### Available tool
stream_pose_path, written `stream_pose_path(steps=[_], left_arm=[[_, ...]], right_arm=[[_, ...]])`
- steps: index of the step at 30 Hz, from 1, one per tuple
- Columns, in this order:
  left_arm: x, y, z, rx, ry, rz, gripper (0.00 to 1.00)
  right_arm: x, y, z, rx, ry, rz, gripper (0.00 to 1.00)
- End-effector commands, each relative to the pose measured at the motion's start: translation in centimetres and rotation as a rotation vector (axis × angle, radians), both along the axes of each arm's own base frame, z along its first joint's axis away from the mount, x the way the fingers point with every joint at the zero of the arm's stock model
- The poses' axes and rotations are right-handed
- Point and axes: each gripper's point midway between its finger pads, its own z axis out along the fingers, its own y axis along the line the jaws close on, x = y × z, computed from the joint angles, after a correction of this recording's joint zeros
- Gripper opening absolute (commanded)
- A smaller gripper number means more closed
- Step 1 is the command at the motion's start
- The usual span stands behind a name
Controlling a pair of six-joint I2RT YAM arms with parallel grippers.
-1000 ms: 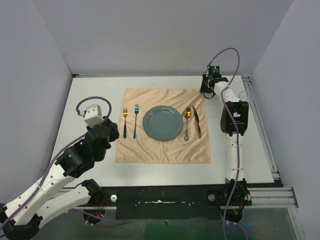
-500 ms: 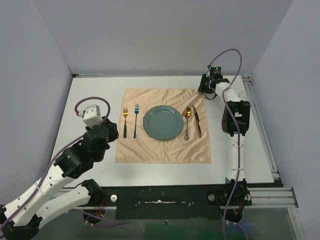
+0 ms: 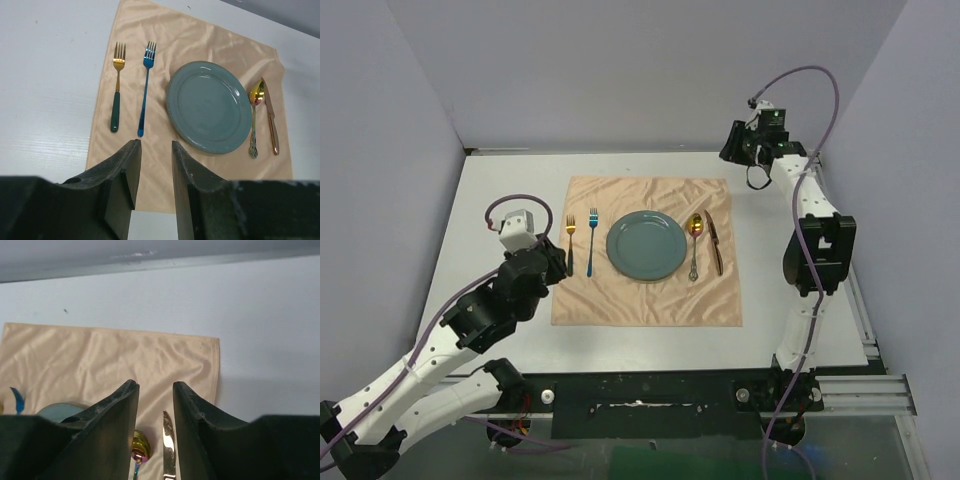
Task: Set the dinner table for one person
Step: Adjust the napkin at the center of the board.
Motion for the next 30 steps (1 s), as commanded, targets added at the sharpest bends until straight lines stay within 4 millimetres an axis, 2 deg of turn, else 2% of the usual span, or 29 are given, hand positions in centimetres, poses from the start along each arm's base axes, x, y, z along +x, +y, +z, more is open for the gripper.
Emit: stream_pose_path(steps=[1,2,4,8,11,14,19,20,21,30], left_arm=[[0.5,-1.5,1.4,-0.083,-0.048,-0.035,0.29],[0.4,-1.5,1.3,-0.085,-0.046,-0.038,0.29],[0.4,-1.7,1.1,-0.092,-0.046,-0.045,0.29],[0.1,-1.6,0.9,-0.097,-0.044,-0.049,0.29],[-0.2,-1.0,0.8,-0.095,-0.039,-0.04,0.29],[-0.6,-0.1,1.0,-0.094,-0.045,-0.017,0.29],[-1.2,1.5,1.5,-0.095,-0.069,0.025,0.29],[-1.2,1.7,1.6,-0.093,-0.072,0.032,0.29],[-1.3,1.8,1.7,-0.09,-0.075,0.037,0.29],[-0.9,1.8,1.0,-0.054,-0.053,0.048,0.3]], right_arm=[[-1.5,2.1,9.2,-0.024,-0.19,0.065,0.35],[-2.0,2.0,9.3,-0.051,-0.181,0.055,0.34],[-2.8,2.1,8.1,-0.094,-0.148,0.048,0.31],[-3.0,1.8,3.7,-0.131,-0.064,0.025,0.17],[-2.2,2.0,0.5,-0.128,0.005,0.025,0.08],[-1.2,2.0,-2.3,-0.143,0.057,0.018,0.03],[0.5,1.6,-5.3,-0.166,0.091,-0.001,0.0],[0.5,1.6,-6.6,-0.17,0.114,0.0,0.0],[1.1,1.6,-6.2,-0.168,0.098,-0.003,0.0],[2.2,1.3,-8.0,-0.175,0.1,-0.022,0.0]])
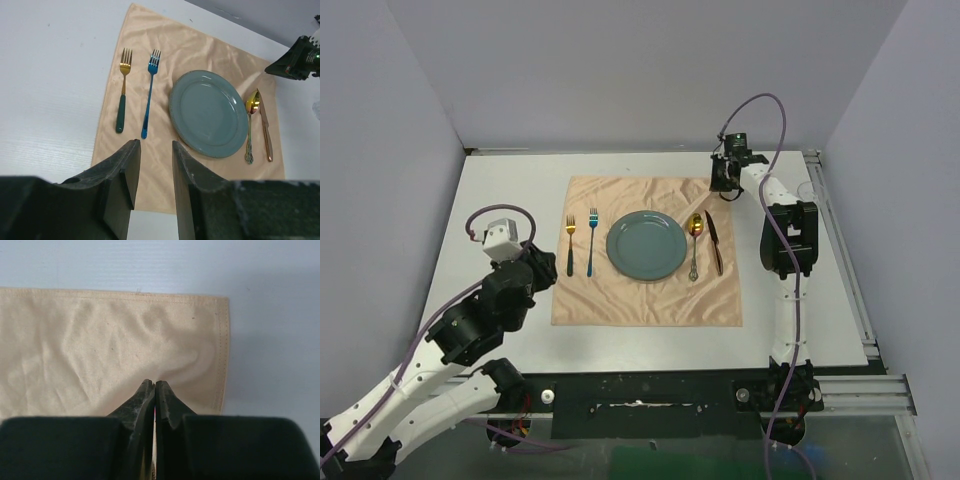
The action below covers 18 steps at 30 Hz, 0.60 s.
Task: Set the dinner table for one person
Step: Adjust the napkin at the center of the board.
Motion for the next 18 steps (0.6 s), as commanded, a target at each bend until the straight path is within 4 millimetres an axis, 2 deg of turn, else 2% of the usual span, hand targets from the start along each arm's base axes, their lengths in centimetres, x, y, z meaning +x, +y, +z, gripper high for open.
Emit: stream_pose_path(steps=[1,8,18], left_arm=[[0.5,-0.1,0.3,0.007,-0.004,0.019,0.29],[0.7,-0.4,0.1,0.018,0.007,0.012,0.3],[-0.1,1.0,0.9,0.007,-0.012,0.041,0.3]], right_arm=[[2.4,-0.6,3.2,0.005,-0.106,-0.025,0.0],[2.8,-0.9,2.0,0.012,-0.085,-0.03,0.01],[3.2,-0.8,0.3,0.042,-0.064,-0.04,0.02]])
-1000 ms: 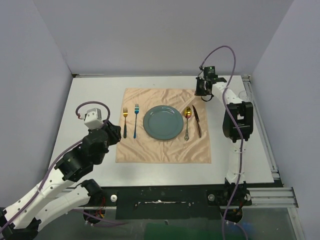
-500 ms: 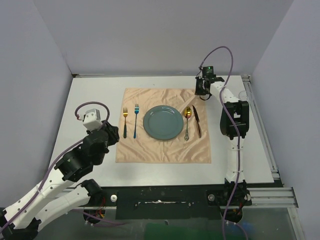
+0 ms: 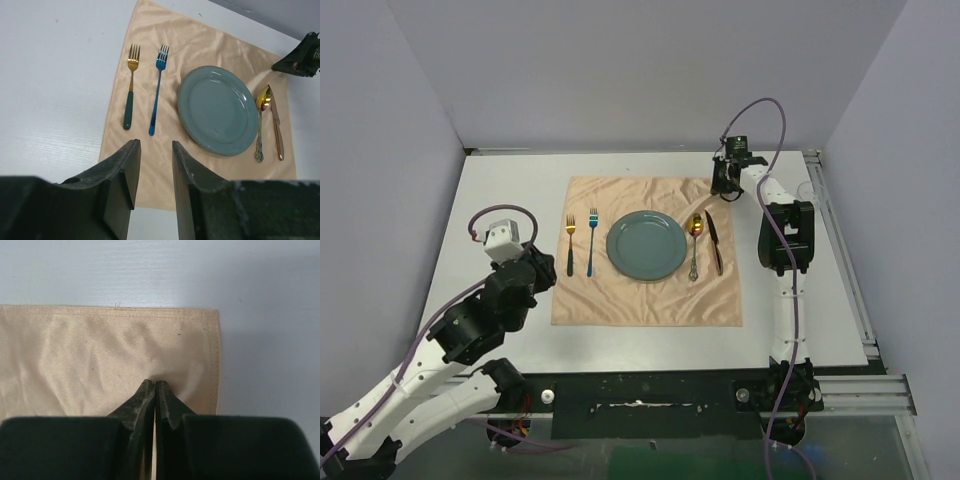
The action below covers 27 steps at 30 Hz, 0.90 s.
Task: Set the dinner table for one person
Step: Adjust the napkin at the center of the board.
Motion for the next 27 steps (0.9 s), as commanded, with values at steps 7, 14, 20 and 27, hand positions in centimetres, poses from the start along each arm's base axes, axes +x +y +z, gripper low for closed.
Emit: stream_pose_path(steps=[7,14,20,27], left_arm=[[-0.6,1.7,2.4,-0.033,-0.051,0.049,0.3],[-0.9,1.9,2.5,-0.033,-0.047,0.05,0.29],[-1.0,2.2,2.7,-0.034,-0.05,0.054,0.3],[-0.7,1.2,2.2,-0.048,-0.044,0.029,0.3]], right_arm=[[2.1,-0.1,0.3,0.049,-0.058,-0.018,0.04],[2.8,0.2,-0.3,0.094,-0.067,-0.008,0.1],[3.0,0.2,0.3,0.143,-0.069,-0.013,0.12],[2.0,0.7,6.6,0.176,-0.157,0.016,0.16]])
